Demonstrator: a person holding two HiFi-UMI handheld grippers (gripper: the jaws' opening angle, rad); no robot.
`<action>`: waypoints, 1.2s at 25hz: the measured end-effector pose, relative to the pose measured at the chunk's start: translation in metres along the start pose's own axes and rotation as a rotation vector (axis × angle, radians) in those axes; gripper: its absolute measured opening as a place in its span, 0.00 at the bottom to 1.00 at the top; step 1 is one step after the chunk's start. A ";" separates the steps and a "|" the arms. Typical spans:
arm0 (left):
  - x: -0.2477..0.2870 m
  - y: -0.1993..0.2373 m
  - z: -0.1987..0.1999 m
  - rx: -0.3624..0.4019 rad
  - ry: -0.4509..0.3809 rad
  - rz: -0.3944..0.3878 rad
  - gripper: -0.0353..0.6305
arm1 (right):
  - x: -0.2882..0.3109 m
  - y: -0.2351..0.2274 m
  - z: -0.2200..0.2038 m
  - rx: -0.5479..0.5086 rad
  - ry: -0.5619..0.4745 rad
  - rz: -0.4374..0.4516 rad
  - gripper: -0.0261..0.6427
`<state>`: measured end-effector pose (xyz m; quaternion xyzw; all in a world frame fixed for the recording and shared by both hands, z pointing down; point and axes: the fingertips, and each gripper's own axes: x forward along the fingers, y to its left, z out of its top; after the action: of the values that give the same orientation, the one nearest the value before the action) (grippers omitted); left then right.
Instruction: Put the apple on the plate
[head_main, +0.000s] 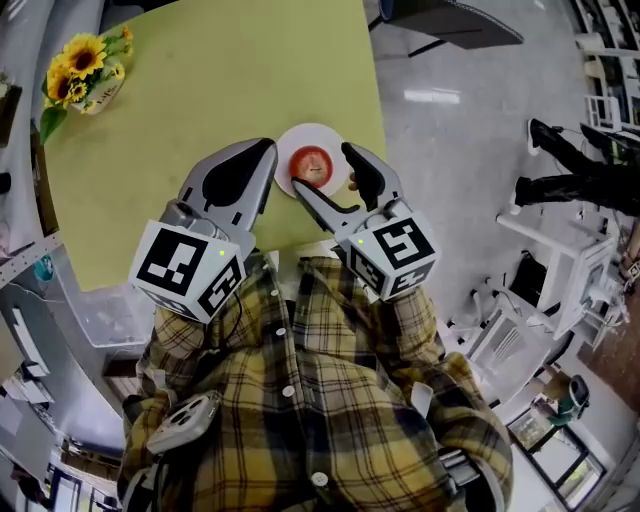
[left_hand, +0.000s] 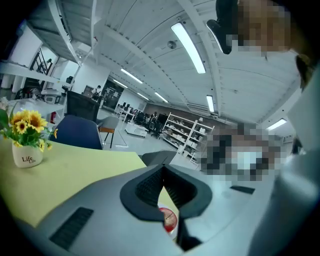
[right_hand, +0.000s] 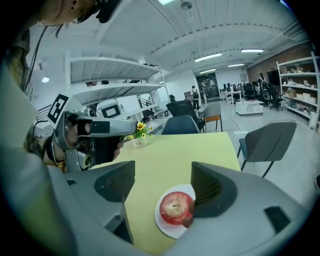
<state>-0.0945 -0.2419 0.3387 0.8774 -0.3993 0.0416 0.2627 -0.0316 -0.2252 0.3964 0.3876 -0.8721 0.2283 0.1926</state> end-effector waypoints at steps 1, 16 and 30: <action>-0.002 -0.001 0.007 0.012 -0.013 0.000 0.06 | -0.005 0.001 0.008 -0.003 -0.016 -0.007 0.52; -0.034 -0.040 0.090 0.131 -0.141 -0.041 0.06 | -0.055 0.052 0.109 -0.077 -0.224 0.064 0.31; -0.044 -0.057 0.096 0.088 -0.179 -0.056 0.06 | -0.075 0.063 0.133 -0.117 -0.274 0.074 0.04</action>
<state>-0.0965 -0.2287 0.2191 0.8991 -0.3942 -0.0270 0.1883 -0.0536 -0.2164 0.2331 0.3707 -0.9158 0.1291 0.0852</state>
